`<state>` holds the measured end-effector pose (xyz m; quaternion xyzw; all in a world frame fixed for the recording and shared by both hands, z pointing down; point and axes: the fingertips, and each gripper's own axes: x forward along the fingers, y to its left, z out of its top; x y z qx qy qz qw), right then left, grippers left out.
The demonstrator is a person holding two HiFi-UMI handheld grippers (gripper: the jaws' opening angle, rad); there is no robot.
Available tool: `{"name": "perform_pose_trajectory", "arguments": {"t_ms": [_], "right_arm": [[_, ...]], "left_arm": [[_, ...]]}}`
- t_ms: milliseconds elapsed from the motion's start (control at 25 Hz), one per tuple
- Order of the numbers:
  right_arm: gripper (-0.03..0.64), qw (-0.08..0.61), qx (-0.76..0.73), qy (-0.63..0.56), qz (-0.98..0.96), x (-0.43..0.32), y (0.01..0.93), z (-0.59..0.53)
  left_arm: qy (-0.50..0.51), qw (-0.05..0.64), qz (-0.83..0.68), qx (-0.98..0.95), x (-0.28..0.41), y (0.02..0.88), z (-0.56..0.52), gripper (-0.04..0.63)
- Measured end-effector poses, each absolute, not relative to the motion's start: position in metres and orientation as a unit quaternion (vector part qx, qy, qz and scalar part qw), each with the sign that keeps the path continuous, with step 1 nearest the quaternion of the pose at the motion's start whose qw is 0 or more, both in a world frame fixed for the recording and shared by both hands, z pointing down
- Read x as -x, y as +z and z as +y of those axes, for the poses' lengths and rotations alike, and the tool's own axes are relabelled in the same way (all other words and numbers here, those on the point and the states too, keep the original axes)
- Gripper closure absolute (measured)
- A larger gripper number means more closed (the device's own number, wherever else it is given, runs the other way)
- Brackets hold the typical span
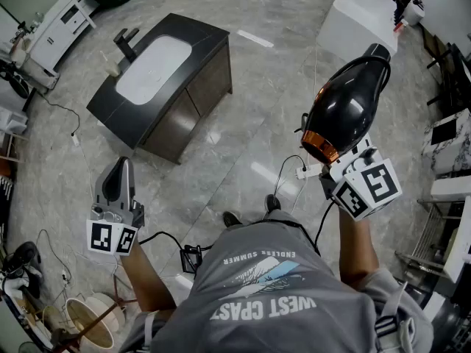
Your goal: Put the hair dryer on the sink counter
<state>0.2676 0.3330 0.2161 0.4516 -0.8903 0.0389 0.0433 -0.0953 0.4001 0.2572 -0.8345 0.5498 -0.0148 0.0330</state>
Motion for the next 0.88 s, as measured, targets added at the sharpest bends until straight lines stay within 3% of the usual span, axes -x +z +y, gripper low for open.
{"name": "perform_pose_trajectory", "arguments": {"t_ms": [880], "right_arm": [[0.393,0.028,-0.463,0.044,-0.885,-0.253,0.209,0.332]], "left_arm": [[-0.007,0.028,0.525,0.851,0.099,0.263,0.387,0.569]]}}
